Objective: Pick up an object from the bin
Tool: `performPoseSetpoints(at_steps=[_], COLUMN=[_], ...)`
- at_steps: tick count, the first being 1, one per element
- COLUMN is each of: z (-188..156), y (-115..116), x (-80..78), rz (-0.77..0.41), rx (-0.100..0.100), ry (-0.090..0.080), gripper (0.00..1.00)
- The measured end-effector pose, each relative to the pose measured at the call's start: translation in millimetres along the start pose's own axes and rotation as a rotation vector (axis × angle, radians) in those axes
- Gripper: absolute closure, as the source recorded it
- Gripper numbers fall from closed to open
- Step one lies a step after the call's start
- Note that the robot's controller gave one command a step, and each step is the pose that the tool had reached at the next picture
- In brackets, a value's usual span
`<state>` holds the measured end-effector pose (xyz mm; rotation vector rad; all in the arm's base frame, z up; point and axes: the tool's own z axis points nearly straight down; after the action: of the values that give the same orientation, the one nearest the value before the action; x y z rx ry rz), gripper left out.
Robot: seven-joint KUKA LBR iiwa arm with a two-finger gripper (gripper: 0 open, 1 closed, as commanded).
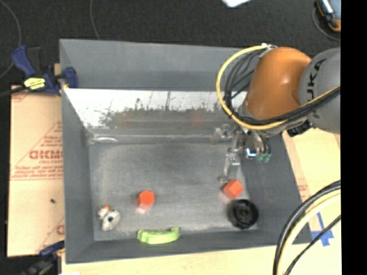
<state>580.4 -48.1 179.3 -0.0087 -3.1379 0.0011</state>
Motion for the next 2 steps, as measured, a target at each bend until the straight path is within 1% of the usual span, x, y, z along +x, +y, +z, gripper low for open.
performPoseSetpoints(at_steps=[1,2], z=[-4.9,88.7], y=[0.2,-55.9], x=[-1.3,15.3], rz=[-0.002,0.248], rx=[0.001,-0.001], ry=[-0.008,-0.006], gripper=[0.0,0.0])
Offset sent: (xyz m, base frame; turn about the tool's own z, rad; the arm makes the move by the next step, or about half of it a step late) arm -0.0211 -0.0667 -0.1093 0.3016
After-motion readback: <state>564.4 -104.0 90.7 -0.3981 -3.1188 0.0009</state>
